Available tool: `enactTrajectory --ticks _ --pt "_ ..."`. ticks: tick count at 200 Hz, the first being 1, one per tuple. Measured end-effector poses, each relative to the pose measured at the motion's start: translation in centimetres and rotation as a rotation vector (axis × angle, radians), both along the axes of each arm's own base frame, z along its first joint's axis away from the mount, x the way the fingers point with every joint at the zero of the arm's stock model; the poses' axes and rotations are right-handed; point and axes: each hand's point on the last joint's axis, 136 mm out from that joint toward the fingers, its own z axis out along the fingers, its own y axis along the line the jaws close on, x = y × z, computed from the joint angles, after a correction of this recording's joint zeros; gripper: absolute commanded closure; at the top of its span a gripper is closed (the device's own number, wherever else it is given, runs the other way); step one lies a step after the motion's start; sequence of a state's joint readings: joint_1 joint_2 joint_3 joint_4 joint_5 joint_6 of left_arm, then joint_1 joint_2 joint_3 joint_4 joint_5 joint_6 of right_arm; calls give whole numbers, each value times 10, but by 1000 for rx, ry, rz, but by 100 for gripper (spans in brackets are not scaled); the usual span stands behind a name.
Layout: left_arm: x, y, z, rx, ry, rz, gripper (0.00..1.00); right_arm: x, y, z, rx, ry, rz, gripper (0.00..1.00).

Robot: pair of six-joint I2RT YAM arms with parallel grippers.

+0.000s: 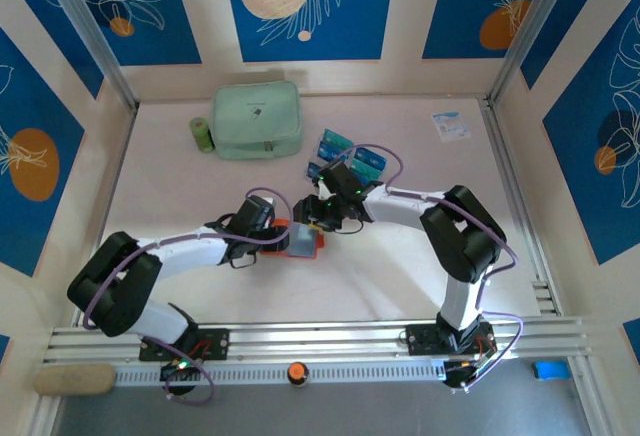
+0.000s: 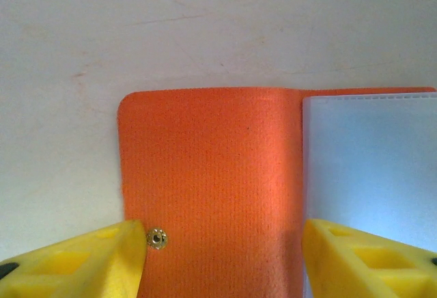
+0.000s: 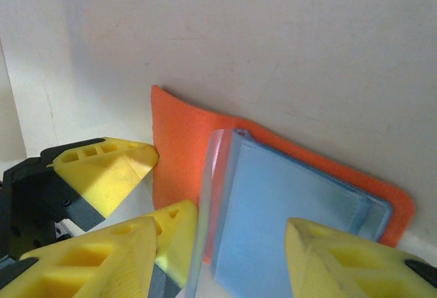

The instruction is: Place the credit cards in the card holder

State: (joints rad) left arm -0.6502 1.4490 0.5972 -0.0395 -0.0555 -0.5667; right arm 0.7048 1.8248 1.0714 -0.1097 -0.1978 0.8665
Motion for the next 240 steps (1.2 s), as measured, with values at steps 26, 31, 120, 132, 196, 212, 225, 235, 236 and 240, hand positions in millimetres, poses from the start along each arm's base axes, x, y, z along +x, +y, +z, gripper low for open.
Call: enactTrajectory --ticks 26,31,120,132,196,212,225,235,236,240 --pt "0 0 0 -1 0 -1 35 -2 4 -10 14 41 1 49" --pt "0 0 0 -3 0 -1 34 -3 6 -10 20 48 2 49" --pt "1 8 58 -83 -119 51 0 -1 28 13 141 87 -4 48" --pt "2 13 65 -80 -140 71 0 0 33 19 151 79 2 48" --pt "-1 40 79 -60 -195 155 0 9 67 31 183 56 43 48" --pt "-2 44 79 -55 -194 163 0 11 72 20 174 75 48 48" --pt "-3 46 77 -50 -189 166 0 11 74 8 160 98 51 48" --pt "-4 47 76 -46 -185 169 0 11 74 1 152 113 52 48" --pt "-4 47 76 -45 -184 169 0 11 74 0 151 114 53 48" --pt "-4 47 76 -44 -183 169 0 10 74 -3 148 121 53 48"
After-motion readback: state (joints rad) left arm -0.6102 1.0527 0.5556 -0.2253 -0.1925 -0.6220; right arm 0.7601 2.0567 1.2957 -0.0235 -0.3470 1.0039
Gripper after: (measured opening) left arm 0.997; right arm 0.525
